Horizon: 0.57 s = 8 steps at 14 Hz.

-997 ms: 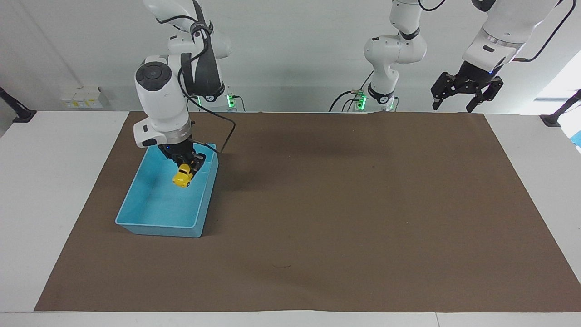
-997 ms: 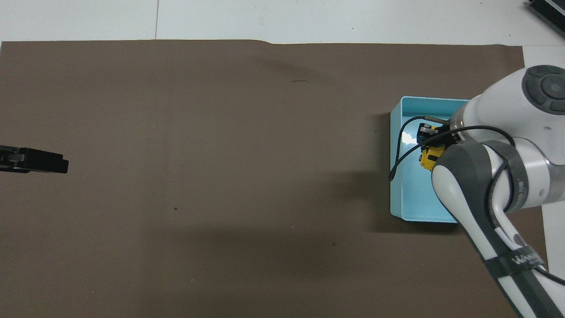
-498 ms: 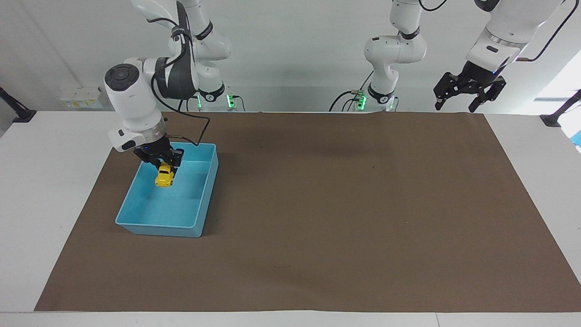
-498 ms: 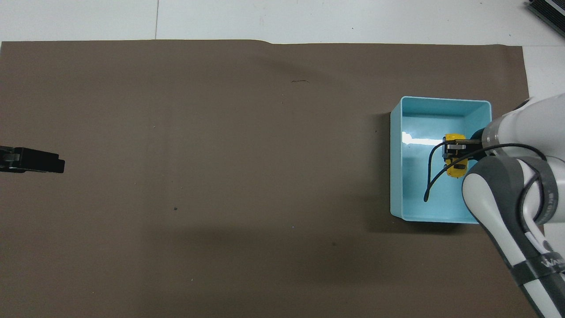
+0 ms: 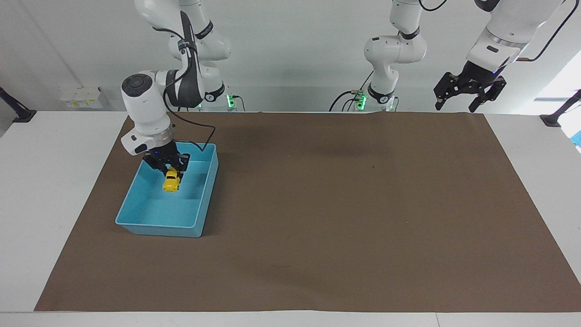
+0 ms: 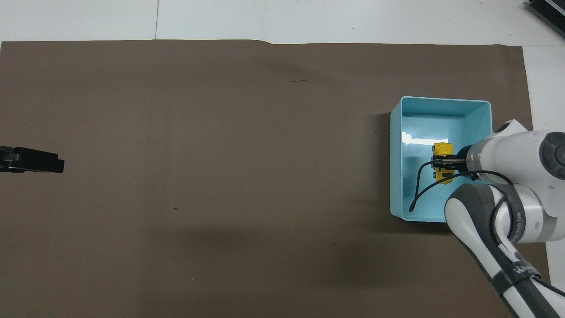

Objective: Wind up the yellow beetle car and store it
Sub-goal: 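Lower the car into the box and open the right gripper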

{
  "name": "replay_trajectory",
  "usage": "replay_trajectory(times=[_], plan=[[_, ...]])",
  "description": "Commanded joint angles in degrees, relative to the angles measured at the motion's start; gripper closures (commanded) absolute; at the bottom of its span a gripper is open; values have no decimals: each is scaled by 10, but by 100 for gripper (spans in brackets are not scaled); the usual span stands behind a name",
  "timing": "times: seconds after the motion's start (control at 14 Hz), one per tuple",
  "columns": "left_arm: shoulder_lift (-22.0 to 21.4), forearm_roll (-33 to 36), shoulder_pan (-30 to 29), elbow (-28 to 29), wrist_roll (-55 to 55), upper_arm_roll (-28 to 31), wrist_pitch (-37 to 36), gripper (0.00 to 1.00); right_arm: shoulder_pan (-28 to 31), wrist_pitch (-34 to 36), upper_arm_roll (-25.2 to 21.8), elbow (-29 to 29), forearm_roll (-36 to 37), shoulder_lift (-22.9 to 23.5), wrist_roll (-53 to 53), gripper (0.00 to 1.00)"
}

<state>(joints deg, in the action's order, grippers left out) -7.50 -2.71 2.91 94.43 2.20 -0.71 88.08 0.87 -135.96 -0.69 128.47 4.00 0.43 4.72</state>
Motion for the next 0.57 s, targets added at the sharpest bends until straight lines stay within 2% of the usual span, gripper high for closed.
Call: replay_trajectory(times=[0.0,0.21,0.5], plan=[[-14,10,-6,14,3,-3,2,0,12,-39,3,35,-11,-10,-24,100],[-14,10,-5,14,3,-3,2,0,13,-45,3,42,-14,-3,-24,100],[-14,10,-6,14,3,-3,2,0,15,-135,4,93,-29,15,-24,100]])
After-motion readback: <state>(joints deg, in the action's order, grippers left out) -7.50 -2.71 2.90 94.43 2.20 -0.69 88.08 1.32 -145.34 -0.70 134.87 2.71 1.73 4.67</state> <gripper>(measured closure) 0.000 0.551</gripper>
